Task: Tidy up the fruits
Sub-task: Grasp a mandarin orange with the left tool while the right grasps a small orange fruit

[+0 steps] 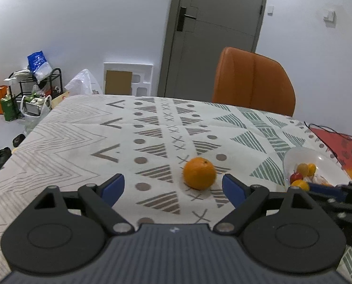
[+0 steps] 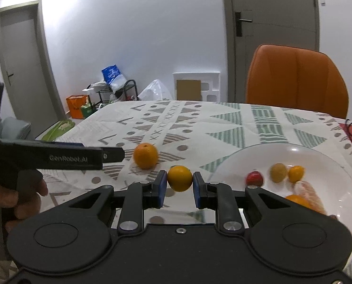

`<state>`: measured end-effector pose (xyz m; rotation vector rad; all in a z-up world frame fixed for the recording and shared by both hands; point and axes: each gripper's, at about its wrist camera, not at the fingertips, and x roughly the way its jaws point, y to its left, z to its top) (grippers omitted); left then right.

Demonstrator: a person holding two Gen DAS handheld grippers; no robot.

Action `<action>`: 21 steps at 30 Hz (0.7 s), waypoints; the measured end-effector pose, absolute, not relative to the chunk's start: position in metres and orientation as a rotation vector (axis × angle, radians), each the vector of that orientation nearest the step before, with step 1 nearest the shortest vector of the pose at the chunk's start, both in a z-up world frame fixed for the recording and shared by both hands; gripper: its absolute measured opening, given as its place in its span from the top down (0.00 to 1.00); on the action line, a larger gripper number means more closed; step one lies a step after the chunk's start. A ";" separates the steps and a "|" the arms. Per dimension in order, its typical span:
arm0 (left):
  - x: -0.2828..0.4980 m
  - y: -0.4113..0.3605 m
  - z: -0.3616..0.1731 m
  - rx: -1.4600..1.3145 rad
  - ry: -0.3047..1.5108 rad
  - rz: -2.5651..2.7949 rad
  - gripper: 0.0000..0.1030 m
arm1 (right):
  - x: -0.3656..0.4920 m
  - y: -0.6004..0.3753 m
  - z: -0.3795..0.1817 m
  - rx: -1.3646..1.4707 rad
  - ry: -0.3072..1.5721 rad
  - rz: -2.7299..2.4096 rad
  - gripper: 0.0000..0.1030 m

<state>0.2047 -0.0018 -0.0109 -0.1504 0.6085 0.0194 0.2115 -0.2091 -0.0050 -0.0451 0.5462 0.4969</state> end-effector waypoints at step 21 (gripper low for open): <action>0.257 -0.051 -0.028 -0.065 0.695 0.018 0.28 | 0.231 -0.285 -0.011 0.040 0.559 0.423 0.79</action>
